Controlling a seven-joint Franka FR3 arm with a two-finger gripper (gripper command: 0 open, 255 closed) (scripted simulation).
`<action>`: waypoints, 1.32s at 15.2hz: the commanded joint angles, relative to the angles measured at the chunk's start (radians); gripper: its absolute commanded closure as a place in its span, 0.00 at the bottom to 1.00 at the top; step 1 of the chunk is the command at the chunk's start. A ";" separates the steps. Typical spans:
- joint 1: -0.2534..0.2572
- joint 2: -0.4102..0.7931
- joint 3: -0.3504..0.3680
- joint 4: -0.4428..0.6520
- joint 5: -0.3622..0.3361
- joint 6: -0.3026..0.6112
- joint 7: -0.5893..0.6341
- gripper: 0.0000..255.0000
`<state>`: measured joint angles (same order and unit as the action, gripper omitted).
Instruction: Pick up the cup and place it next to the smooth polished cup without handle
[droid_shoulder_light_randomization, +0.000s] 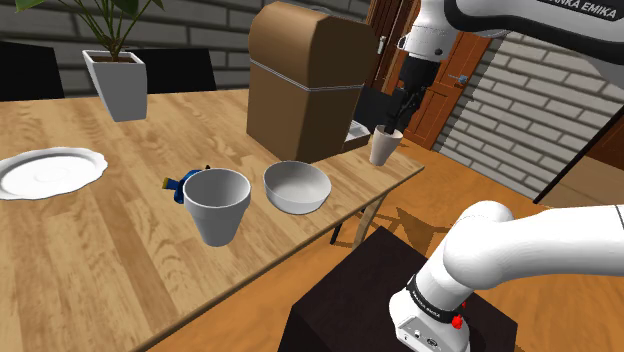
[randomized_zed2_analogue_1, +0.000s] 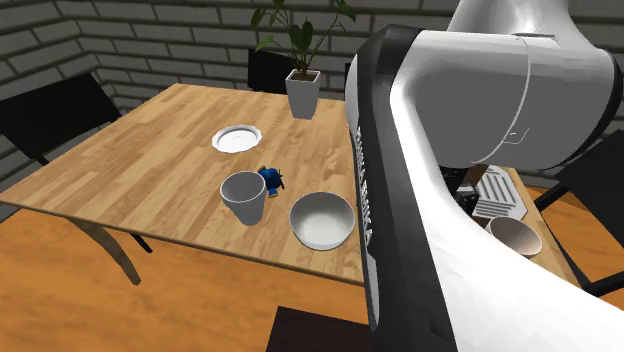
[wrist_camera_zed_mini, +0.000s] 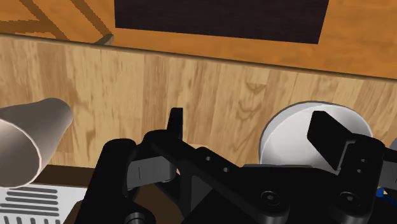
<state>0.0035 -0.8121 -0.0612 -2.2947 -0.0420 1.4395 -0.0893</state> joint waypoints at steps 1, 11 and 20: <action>0.000 0.000 0.000 0.000 0.000 0.000 0.000 0.00; 0.069 0.149 0.187 0.006 0.137 0.160 0.193 0.00; 0.112 0.366 0.348 0.110 0.193 0.300 0.361 0.00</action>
<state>0.1106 -0.4766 0.2660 -2.2008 0.1467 1.7205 0.2480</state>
